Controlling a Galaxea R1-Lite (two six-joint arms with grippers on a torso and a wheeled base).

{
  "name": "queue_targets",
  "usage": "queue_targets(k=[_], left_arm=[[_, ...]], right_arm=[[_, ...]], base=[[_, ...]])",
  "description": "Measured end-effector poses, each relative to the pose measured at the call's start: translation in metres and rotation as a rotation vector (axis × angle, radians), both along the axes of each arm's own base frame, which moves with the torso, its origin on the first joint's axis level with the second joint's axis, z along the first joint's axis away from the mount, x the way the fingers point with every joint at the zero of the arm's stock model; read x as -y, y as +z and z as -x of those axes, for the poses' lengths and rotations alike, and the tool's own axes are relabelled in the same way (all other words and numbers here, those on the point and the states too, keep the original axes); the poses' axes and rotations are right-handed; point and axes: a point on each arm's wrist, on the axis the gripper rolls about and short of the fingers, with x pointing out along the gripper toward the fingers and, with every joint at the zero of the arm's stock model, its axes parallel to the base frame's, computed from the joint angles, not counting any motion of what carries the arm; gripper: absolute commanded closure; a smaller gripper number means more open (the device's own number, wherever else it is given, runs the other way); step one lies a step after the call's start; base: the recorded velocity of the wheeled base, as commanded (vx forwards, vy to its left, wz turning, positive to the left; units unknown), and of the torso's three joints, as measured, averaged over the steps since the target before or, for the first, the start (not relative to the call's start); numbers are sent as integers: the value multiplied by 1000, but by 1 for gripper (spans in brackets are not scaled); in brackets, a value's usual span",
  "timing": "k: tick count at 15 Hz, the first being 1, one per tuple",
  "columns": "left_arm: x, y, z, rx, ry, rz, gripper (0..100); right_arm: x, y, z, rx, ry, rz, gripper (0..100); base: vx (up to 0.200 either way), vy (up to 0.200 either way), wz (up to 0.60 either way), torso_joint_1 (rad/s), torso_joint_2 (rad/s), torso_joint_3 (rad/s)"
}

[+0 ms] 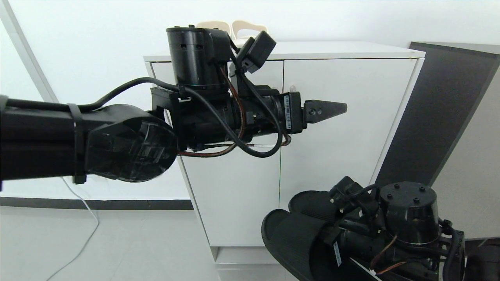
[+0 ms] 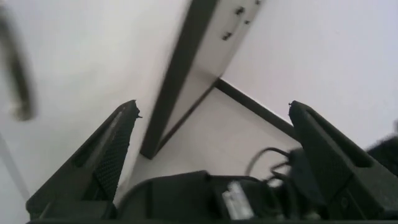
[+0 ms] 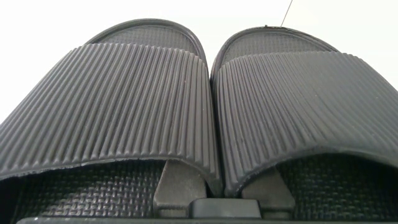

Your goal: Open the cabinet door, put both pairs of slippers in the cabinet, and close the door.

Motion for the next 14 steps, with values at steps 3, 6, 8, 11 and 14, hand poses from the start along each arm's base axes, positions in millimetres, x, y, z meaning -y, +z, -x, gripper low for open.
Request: queue_targets(k=[3,6,8,11,14], left_arm=[[-11,-1,-15,-1,50,0,0],[-19,0,-29,6,92,4,0],[-18,-1,-39,11,130,8,0],[-12,-7,-52,6,144,4,0],[-5,-13,-64,2,156,2,0]], right_arm=[[0,-1,0,-2,0,2,100],[0,-1,0,-1,0,2,100],[0,-1,0,-2,0,1,100],[0,-1,0,-2,0,2,100],[0,-1,0,-4,0,4,100]], base=[[0,0,0,0,0,0],[0,0,0,0,0,0],[0,0,0,0,0,0],[0,0,0,0,0,0],[0,0,0,0,0,0]])
